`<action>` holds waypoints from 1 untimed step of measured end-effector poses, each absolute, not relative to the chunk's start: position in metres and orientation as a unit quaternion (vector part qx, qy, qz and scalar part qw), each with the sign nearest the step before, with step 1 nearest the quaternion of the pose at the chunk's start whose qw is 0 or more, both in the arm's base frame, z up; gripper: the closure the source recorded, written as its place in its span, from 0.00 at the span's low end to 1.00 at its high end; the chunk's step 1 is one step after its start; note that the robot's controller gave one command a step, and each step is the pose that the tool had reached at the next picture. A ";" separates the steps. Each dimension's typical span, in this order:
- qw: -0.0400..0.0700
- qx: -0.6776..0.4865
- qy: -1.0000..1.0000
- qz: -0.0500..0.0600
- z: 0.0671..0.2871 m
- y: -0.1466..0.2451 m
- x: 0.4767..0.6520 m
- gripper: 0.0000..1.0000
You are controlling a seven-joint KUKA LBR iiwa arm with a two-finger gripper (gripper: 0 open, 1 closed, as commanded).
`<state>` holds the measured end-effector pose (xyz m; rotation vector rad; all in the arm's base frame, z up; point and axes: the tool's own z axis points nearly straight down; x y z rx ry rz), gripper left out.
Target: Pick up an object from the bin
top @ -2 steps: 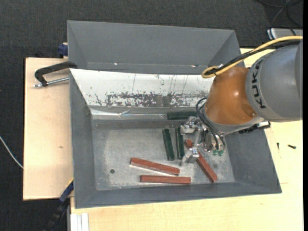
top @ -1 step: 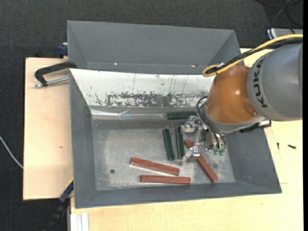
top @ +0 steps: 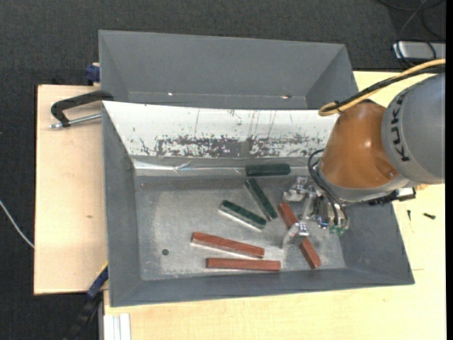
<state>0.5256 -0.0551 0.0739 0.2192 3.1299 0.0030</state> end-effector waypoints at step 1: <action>0.001 0.088 0.996 0.001 0.075 -0.101 0.525 1.00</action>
Offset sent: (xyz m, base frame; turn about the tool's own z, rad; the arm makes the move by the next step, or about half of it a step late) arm 0.0000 0.0000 0.0000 0.0000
